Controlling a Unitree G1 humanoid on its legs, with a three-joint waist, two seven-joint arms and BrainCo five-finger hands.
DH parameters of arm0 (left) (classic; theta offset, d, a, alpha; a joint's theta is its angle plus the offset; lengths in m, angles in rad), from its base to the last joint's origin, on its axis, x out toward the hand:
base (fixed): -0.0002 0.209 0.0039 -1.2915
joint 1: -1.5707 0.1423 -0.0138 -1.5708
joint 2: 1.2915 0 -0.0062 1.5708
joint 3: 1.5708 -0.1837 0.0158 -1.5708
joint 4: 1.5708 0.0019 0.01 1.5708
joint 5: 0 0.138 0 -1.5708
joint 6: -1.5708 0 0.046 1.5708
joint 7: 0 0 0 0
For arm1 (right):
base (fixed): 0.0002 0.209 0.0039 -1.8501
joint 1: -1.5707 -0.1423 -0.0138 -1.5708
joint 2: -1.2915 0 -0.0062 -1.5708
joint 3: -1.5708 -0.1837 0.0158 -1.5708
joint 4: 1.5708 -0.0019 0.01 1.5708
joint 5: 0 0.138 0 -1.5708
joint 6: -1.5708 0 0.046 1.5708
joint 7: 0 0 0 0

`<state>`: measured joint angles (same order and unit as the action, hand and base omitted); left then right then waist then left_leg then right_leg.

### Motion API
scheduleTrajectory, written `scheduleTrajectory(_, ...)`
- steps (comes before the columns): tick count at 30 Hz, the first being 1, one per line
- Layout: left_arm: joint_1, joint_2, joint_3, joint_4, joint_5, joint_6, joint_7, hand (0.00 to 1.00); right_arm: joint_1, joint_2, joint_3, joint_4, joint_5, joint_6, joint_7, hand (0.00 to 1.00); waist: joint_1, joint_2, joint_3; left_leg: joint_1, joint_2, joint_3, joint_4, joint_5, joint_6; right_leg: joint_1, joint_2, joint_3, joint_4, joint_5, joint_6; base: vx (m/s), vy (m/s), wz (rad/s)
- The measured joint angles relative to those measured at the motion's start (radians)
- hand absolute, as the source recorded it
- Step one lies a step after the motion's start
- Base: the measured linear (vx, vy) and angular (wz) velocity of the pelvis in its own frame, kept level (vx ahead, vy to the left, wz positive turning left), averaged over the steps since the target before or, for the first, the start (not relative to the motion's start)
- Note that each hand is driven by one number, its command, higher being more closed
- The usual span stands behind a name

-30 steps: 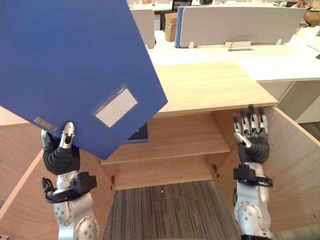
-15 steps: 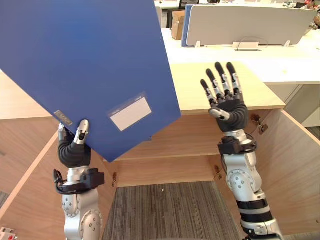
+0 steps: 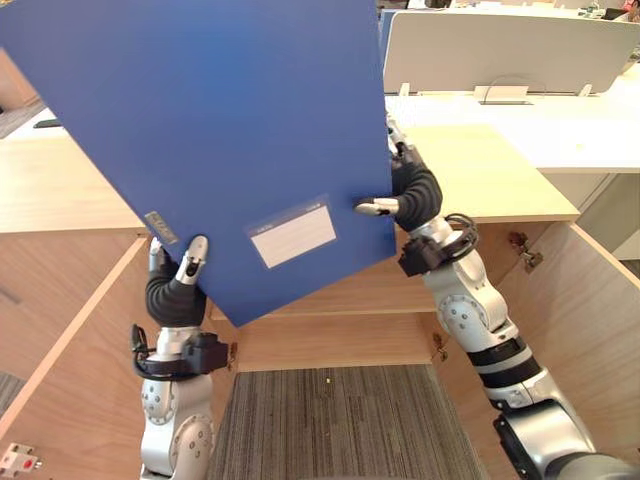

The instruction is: Walk over to the cabinet, pick up the folder, carry it to the office cabinet, place the folder inside the office cabinet, then close the office cabinet door

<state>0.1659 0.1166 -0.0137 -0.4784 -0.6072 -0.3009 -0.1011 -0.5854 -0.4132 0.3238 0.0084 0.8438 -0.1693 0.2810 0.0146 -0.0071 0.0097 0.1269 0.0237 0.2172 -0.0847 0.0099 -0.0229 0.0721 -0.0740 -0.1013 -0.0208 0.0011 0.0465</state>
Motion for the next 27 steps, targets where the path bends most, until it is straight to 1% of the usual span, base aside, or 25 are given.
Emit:
scheduleTrajectory(3, 0.000, 0.008, 0.001, 0.000, -0.004, -0.012, 0.006, 1.00, -0.058, -0.035, 0.054, 0.031, 0.001, 0.007, 0.001, 0.00, 0.005, 0.000, 0.000, -0.001, 0.000, 0.000, 0.000, 0.001, 0.000, -0.002, 0.000, 0.000, 0.001, 0.000, 0.000, -0.04, -0.018, 0.00)
scheduleTrajectory(6, 0.000, 0.014, 0.001, 0.001, -0.024, -0.034, 0.016, 1.00, -0.120, -0.084, 0.114, 0.039, 0.003, 0.011, 0.002, 0.00, 0.007, -0.001, -0.001, -0.002, 0.000, 0.000, 0.000, 0.002, 0.000, -0.002, 0.000, 0.000, 0.001, 0.000, 0.000, -0.02, -0.010, 0.00)
scheduleTrajectory(7, 0.000, 0.019, 0.001, 0.002, -0.026, -0.043, 0.019, 1.00, -0.148, -0.101, 0.140, 0.051, 0.004, 0.011, 0.002, 1.00, 0.008, -0.002, -0.002, -0.003, 0.000, 0.000, 0.000, 0.002, -0.001, -0.003, 0.000, 0.000, 0.001, 0.000, 0.000, -0.04, -0.023, 0.00)
scheduleTrajectory(9, 0.000, 0.028, 0.001, 0.009, -0.036, -0.061, 0.027, 1.00, -0.188, -0.129, 0.184, 0.055, 0.021, 0.013, 0.002, 1.00, 0.009, -0.002, -0.004, -0.003, 0.001, 0.000, 0.000, 0.002, -0.001, -0.004, 0.001, 0.000, 0.001, 0.000, 0.000, -0.04, -0.023, 0.00)
scheduleTrajectory(13, 0.000, 0.049, 0.001, 0.021, -0.053, -0.090, 0.030, 1.00, -0.233, -0.166, 0.238, 0.055, 0.101, 0.023, 0.002, 1.00, 0.017, -0.004, -0.008, -0.006, 0.002, 0.000, 0.000, 0.003, -0.002, -0.006, 0.002, 0.000, 0.001, 0.001, -0.001, -0.04, -0.020, 0.00)
scheduleTrajectory(14, 0.001, 0.057, 0.001, 0.024, -0.058, -0.099, 0.032, 1.00, -0.252, -0.185, 0.264, 0.055, 0.123, 0.029, 0.002, 1.00, 0.021, -0.004, -0.020, -0.013, 0.002, 0.000, 0.000, 0.003, -0.002, -0.013, 0.002, 0.001, 0.001, 0.001, -0.001, -0.03, -0.015, 0.00)
scheduleTrajectory(18, 0.005, 0.083, -0.006, 0.026, -0.075, -0.100, 0.032, 1.00, -0.295, -0.232, 0.317, 0.055, 0.156, 0.051, 0.002, 1.00, 0.024, -0.007, -0.039, -0.021, 0.002, 0.000, 0.001, 0.003, -0.002, -0.020, 0.002, 0.001, 0.001, 0.003, -0.003, -0.01, -0.004, 0.00)
scheduleTrajectory(19, 0.007, 0.092, -0.014, 0.032, -0.075, -0.100, 0.032, 0.00, -0.299, -0.251, 0.338, 0.055, 0.159, 0.052, 0.002, 1.00, 0.026, -0.008, -0.040, -0.021, 0.002, 0.000, 0.001, 0.003, -0.002, -0.020, 0.002, 0.001, 0.001, 0.004, -0.005, -0.03, -0.010, 0.00)
scheduleTrajectory(23, 0.044, 0.143, -0.088, 0.081, -0.093, -0.092, 0.031, 0.00, -0.301, -0.301, 0.393, 0.055, 0.159, 0.072, 0.005, 1.00, 0.026, -0.008, -0.043, -0.021, 0.002, 0.001, 0.003, 0.003, -0.002, -0.020, 0.000, 0.003, 0.003, 0.004, -0.005, -0.04, -0.009, -0.01)
scheduleTrajectory(27, 0.107, 0.164, -0.156, 0.118, -0.110, -0.049, 0.030, 0.00, -0.301, -0.375, 0.453, 0.043, 0.156, 0.095, 0.024, 1.00, 0.021, -0.007, -0.048, -0.021, 0.002, 0.004, 0.005, 0.002, -0.002, -0.022, 0.000, 0.007, 0.003, 0.004, -0.005, -0.04, -0.012, -0.03)
